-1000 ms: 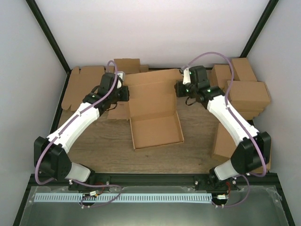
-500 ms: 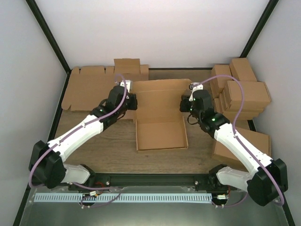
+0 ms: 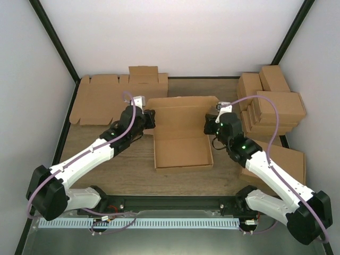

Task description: Fold the paper box

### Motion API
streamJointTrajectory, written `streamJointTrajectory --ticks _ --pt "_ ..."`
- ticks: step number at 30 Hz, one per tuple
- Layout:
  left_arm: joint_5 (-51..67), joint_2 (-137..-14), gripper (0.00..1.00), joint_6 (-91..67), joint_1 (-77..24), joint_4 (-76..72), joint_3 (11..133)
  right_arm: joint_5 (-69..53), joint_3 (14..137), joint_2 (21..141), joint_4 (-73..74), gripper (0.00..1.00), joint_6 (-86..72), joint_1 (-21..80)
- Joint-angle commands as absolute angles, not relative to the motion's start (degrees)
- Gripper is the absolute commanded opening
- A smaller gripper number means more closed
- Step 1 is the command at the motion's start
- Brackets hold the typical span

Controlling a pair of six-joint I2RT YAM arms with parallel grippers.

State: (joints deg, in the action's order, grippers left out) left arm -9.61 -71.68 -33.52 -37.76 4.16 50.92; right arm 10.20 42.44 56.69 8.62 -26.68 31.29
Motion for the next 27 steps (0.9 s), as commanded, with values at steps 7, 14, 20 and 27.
streamJointTrajectory --ticks 7,14,20,27 --pt "-19.8 -74.2 0.1 -39.7 -49.6 5.1 53.2 7.0 40.6 53.8 19.0 0.11 -27.5 32.9" --pt "-20.6 -73.3 0.1 -42.6 -51.7 5.2 48.4 5.3 39.6 49.9 23.3 0.14 -28.4 33.0" --pt "-18.5 -70.9 0.4 -41.1 -52.6 9.0 48.0 5.6 39.7 49.4 26.6 0.15 -28.3 33.0" --pt "-17.5 -59.2 0.88 -39.5 -53.0 21.8 48.5 5.4 38.8 49.6 26.8 0.15 -29.4 33.0"
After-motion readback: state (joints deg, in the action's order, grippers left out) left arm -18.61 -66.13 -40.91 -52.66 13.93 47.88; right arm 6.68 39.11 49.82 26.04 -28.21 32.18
